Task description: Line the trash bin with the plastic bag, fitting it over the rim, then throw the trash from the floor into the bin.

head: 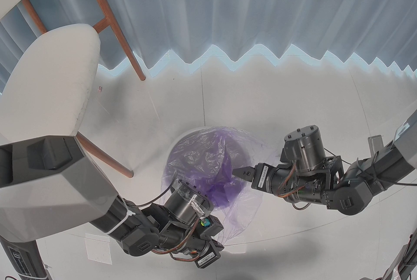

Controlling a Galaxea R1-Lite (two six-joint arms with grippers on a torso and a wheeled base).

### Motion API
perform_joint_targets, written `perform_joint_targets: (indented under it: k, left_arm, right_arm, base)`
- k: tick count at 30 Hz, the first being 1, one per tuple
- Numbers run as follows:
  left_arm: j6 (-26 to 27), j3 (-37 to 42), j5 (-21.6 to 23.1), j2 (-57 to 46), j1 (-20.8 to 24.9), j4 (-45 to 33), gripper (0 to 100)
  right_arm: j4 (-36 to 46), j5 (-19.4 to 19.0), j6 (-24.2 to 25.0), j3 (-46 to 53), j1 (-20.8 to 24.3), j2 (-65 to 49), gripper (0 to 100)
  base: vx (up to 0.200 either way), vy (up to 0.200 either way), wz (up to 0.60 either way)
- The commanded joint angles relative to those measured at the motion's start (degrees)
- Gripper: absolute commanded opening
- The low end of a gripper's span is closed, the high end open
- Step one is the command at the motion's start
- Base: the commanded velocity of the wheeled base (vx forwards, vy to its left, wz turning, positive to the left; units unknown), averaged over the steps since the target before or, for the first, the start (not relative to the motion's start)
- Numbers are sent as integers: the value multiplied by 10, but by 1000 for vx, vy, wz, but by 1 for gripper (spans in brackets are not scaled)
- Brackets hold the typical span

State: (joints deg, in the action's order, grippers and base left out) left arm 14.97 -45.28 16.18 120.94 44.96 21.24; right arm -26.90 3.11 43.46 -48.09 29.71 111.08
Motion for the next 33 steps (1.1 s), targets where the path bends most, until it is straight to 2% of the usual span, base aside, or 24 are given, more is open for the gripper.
perform_joint_targets:
  k: [1,28,29,33]
  left_arm:
    - [0,5,0,-6,0,3,0]
    - [-3,7,-1,-6,5,11,0]
    - [-4,7,-1,-6,5,12,0]
    - [-5,6,-1,-6,5,12,0]
  right_arm:
    - [46,-7,-3,-52,-4,-2,100]
    - [41,-6,-14,-43,-11,53,100]
    - [41,-6,-14,-43,-11,53,0]
    - [41,-6,-14,-37,-12,56,0]
  base:
    - [0,0,0]
    - [0,0,0]
    - [0,0,0]
    - [0,0,0]
